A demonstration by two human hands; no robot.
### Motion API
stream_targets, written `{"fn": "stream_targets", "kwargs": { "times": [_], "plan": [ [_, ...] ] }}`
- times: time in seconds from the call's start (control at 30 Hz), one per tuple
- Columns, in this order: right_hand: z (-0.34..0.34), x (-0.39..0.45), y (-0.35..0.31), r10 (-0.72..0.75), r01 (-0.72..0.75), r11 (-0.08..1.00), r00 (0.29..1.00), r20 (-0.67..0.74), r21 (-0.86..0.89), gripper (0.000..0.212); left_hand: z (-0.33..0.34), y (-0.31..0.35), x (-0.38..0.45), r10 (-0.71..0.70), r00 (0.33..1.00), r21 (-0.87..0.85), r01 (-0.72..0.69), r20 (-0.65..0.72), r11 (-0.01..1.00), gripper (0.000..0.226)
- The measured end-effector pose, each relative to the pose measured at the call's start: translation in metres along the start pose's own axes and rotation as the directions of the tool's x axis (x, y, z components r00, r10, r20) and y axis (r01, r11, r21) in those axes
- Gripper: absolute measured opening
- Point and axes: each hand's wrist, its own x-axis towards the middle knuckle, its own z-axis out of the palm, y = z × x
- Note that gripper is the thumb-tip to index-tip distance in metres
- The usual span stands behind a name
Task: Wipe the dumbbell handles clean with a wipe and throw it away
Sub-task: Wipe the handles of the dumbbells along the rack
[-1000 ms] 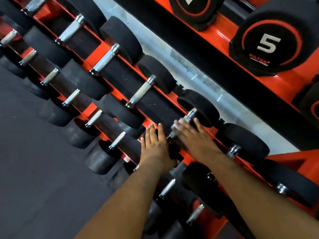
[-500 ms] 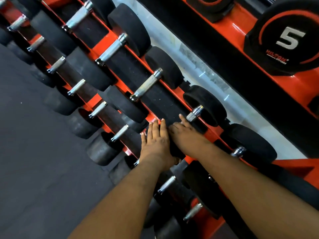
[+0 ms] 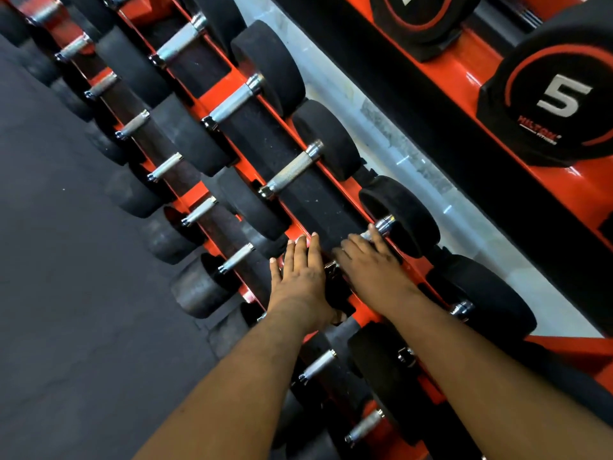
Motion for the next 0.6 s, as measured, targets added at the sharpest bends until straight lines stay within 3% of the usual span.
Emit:
{"fn": "stream_targets", "kwargs": {
  "times": [0.1, 0.23, 0.4, 0.43, 0.53, 0.6],
  "plan": [
    [0.007, -0.020, 0.018, 0.117, -0.117, 0.991, 0.993, -0.005, -0.070, 0.073, 0.001, -0.001, 0.000, 0.003, 1.000, -0.034, -0.003, -0.011, 0.999, 0.153],
    [0.005, -0.006, 0.004, 0.220, -0.220, 0.975, 0.975, -0.012, -0.032, 0.066, 0.002, -0.001, 0.000, 0.008, 1.000, -0.034, -0.009, -0.022, 0.999, 0.153],
    [0.012, -0.012, -0.012, -0.116, 0.118, 0.992, 0.992, -0.048, 0.042, 0.061, 0.002, 0.000, -0.001, -0.009, 1.000, 0.003, 0.009, -0.020, 1.000, 0.152],
    [0.012, -0.017, -0.005, -0.125, 0.126, 0.992, 0.990, -0.062, 0.015, 0.064, 0.001, 0.001, -0.002, -0.017, 1.000, 0.018, 0.017, -0.019, 1.000, 0.152],
    [0.006, -0.018, 0.008, 0.068, -0.068, 0.998, 0.996, -0.052, -0.003, 0.073, -0.002, 0.002, -0.003, -0.055, 0.998, 0.040, 0.055, 0.004, 0.998, 0.153],
    [0.006, -0.011, 0.002, 0.104, -0.105, 0.994, 0.994, -0.039, -0.016, 0.071, -0.002, 0.001, -0.003, -0.072, 0.997, 0.045, 0.071, 0.015, 0.996, 0.154]
  ]
}}
